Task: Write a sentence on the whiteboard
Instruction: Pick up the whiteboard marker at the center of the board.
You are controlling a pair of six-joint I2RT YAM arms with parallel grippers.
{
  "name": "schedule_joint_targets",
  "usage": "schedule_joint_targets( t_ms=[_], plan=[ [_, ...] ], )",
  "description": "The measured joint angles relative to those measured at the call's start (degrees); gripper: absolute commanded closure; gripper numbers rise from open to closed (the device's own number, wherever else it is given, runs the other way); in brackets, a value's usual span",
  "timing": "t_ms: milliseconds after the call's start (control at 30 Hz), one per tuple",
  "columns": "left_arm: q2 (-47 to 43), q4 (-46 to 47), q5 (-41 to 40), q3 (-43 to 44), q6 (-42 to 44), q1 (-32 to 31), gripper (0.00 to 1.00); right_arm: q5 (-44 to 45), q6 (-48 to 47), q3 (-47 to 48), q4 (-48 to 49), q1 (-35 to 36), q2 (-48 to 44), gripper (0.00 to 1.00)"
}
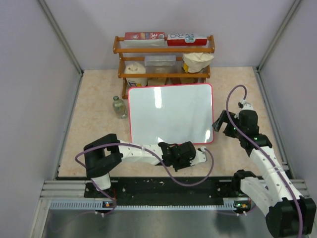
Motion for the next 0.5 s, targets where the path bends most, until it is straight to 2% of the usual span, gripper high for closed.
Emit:
schedule_joint_targets(
  t_ms=[300,500],
  plan=[
    [-7.0,-0.8,3.2,-3.3,-3.9,1.0,1.0,-4.7,0.2,6.3,-3.9,-0.5,-2.4,0.04],
    [-17.6,-0.2,9.4,-3.2,-6.9,6.8,1.0,-10.9,0.5,15.2,-5.0,-0.6,-5.4,0.01]
  ],
)
